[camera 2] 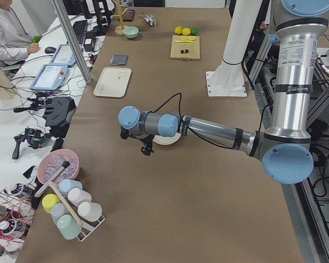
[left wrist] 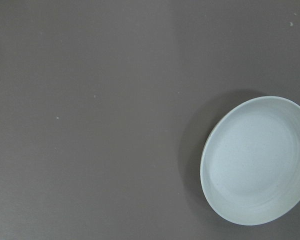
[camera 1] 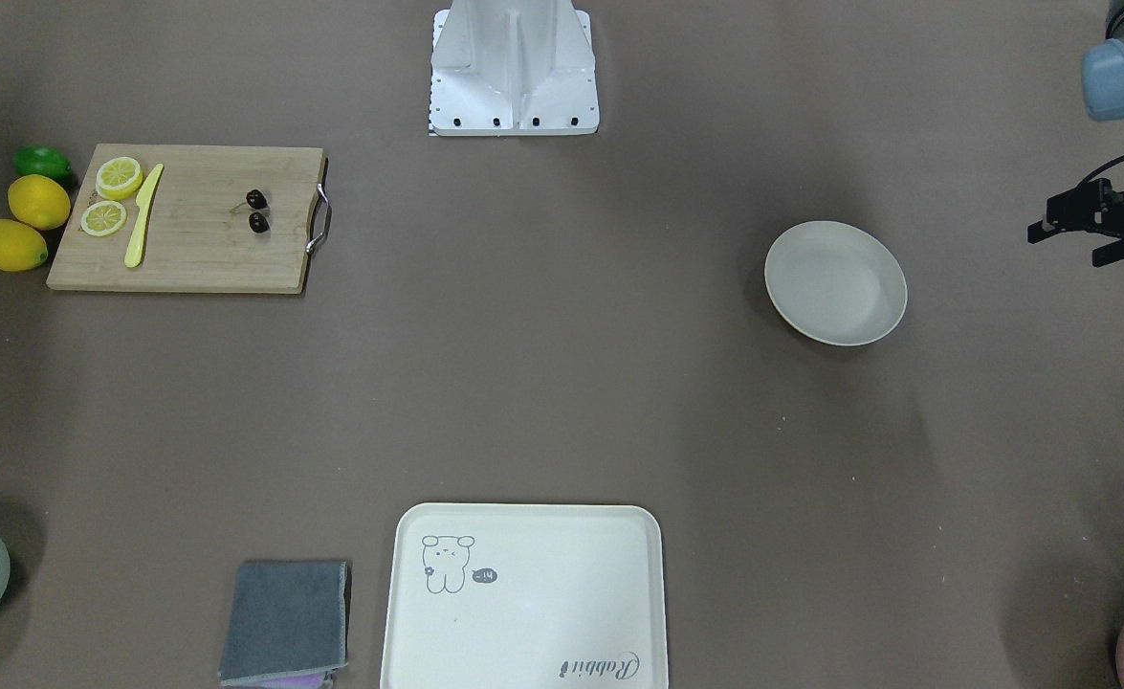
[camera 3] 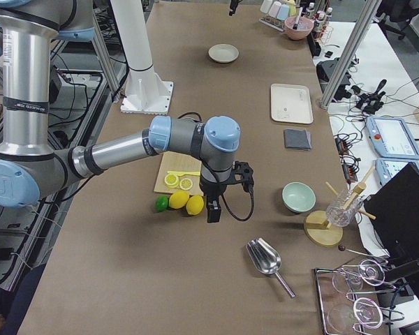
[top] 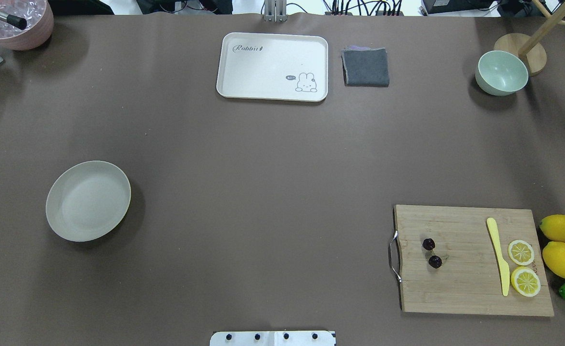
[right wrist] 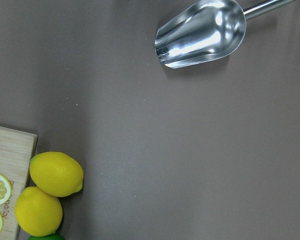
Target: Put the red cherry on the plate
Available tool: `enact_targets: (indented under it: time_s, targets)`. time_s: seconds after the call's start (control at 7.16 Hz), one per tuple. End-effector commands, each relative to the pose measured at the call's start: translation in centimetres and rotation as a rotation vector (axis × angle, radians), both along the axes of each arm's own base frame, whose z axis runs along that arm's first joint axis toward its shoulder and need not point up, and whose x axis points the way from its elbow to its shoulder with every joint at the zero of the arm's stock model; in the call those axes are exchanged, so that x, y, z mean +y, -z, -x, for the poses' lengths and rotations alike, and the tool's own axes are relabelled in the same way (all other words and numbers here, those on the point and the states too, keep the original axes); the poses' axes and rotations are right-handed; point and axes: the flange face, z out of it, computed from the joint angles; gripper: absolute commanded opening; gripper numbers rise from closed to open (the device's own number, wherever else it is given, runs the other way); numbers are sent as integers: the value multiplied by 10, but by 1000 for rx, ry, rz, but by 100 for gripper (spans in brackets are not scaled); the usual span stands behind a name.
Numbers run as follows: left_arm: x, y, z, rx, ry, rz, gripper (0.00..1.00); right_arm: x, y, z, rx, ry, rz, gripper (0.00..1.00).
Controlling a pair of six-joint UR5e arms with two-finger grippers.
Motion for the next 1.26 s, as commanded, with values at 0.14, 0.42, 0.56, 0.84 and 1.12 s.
enact_targets:
  time_s: [0.14,0.42,0.56,0.84,1.12]
  targets:
    - [-6,-23,-27,35,55,9,98,-1,2,1,-10,-2,-2,100]
    - [2,-52,-65,68,78,17,98,0,2,1,-8,-2,-1,100]
    - [8,-54,-77,85,95,30,98,0,3,1,-8,0,-3,100]
    - [20,-48,-111,69,126,37,98,0,3,1,-8,-2,1,100]
    - [24,-45,-121,73,127,44,98,-1,3,1,-10,-2,-1,100]
